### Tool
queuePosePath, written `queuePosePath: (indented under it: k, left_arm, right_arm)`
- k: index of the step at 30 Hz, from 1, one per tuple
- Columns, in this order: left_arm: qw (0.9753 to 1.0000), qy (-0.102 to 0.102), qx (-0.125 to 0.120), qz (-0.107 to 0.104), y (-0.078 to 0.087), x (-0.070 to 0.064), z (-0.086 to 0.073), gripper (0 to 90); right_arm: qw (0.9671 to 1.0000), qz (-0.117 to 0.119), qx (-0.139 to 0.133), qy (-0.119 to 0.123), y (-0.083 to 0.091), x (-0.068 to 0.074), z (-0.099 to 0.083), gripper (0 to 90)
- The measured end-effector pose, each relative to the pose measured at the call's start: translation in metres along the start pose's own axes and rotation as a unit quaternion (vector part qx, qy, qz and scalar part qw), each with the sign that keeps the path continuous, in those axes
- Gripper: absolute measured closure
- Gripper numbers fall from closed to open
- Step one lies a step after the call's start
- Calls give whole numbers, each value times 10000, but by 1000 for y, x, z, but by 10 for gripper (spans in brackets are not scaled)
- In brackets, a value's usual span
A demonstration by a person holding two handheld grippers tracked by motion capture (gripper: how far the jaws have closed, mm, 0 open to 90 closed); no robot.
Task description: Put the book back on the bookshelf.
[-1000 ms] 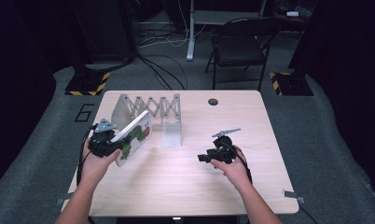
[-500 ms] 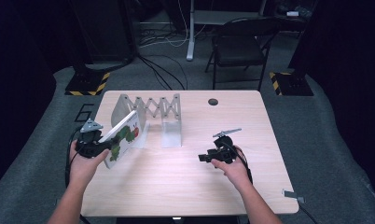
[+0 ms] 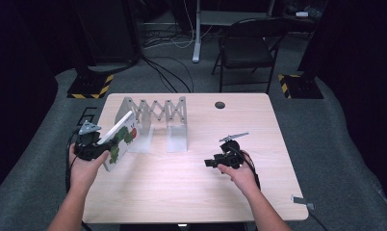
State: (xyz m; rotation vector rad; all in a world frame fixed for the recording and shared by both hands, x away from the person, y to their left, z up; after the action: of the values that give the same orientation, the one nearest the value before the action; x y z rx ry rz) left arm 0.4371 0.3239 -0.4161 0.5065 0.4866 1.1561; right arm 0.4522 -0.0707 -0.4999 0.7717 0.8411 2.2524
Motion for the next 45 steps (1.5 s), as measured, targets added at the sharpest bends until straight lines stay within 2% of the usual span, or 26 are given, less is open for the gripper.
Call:
queuePosePath:
  k: [9,15,18,20,21,35,42,45]
  left_arm:
    - [9993,93,-133,334,-22,-1,14,759]
    - [9987,174,-204,442,-35,-3,19,759]
    - [9985,174,-224,478,-38,-5,20,759]
    - [9983,104,-214,524,-41,-6,20,759]
    - [9983,65,-195,546,-43,-7,20,759]
    - [9979,163,-262,566,-47,-1,21,759]
    - [9979,132,-264,582,-52,-3,21,759]
    - [9979,133,-253,584,-53,-3,21,759]
  right_arm:
    - [10000,20,-20,-30,2,-2,0,439]
    - [10000,43,-54,-42,3,-1,0,439]
    - [10000,48,-54,-47,3,-1,-1,439]
    - [9999,53,-43,-82,4,-1,-1,439]
    - [10000,47,-85,-19,4,-3,-1,439]
    - [9999,60,-24,-91,3,-2,-3,438]
    - [9999,56,-98,-98,4,-5,-2,438]
    - [9998,70,-80,-185,5,-4,-3,438]
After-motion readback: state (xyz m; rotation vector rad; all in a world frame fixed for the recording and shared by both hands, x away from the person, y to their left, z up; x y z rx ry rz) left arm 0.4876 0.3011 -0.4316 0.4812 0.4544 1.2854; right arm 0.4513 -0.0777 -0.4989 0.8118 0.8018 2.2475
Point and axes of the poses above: each handheld gripper's, and its own axes: y roughly backward along the jaws, z roughly out of its top, x roughly to its left, the point moved 5 cm from there along -y, roughly forward along the jaws, and after that the axes turned 4 degrees about y, right-handed, at the moved point
